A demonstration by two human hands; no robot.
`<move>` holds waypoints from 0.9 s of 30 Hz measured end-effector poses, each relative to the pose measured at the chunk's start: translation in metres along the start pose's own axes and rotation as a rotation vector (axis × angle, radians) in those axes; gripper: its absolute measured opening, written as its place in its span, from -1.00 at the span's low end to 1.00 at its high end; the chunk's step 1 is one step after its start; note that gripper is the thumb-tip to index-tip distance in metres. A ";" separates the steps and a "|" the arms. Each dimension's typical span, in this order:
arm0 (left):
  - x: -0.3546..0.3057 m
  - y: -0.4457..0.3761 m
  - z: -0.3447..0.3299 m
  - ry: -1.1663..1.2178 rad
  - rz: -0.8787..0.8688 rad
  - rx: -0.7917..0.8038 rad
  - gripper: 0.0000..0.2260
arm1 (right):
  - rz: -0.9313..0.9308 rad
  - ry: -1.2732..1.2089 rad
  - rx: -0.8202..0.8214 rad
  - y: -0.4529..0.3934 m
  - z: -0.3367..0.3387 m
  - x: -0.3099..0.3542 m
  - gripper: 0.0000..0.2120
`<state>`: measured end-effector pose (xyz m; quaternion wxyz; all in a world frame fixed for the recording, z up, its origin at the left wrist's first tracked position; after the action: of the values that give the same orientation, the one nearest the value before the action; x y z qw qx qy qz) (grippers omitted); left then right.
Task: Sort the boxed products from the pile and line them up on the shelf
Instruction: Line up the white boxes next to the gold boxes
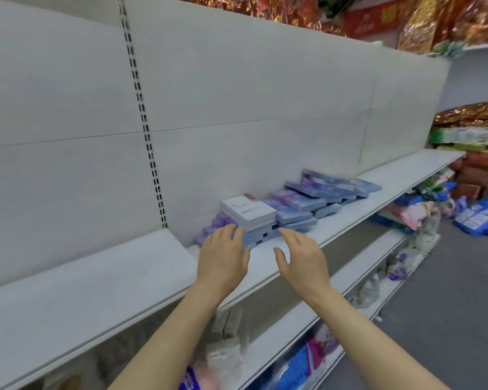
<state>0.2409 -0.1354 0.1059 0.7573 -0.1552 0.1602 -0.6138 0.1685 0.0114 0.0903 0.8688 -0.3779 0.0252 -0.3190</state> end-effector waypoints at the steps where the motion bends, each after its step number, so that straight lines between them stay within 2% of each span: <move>1: -0.010 -0.013 -0.008 -0.004 -0.018 0.010 -0.71 | -0.017 0.022 -0.004 -0.004 0.000 -0.018 -0.62; 7: -0.059 -0.096 -0.055 -0.017 -0.121 0.045 -0.72 | -0.078 0.138 -0.026 -0.028 -0.003 -0.110 -0.56; 11: -0.079 -0.160 -0.081 -0.012 -0.130 0.061 -0.75 | -0.109 0.186 -0.031 -0.059 -0.007 -0.173 -0.59; 17: -0.114 -0.253 -0.122 -0.017 -0.198 0.120 -0.69 | -0.171 0.221 -0.004 -0.100 -0.021 -0.260 -0.59; 23: -0.133 -0.329 -0.175 0.002 -0.135 0.171 -0.73 | -0.164 0.208 0.017 -0.135 -0.044 -0.327 -0.61; 27: -0.145 -0.386 -0.207 0.015 -0.114 0.180 -0.83 | -0.132 0.160 0.058 -0.168 -0.070 -0.372 -0.65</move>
<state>-0.2169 -0.0777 0.0941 0.7308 -0.0911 0.1010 -0.6689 -0.2375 0.0944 0.0798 0.8518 -0.3265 0.0605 -0.4052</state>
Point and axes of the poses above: each hand's wrist, its own y-axis away from the middle knuckle, its own z-axis out of the back of the hand, x = y × z, the point moved 7 cm from there along -y, towards the middle knuckle, and after that the axes turned 12 degrees about x, right-handed, at the moved point
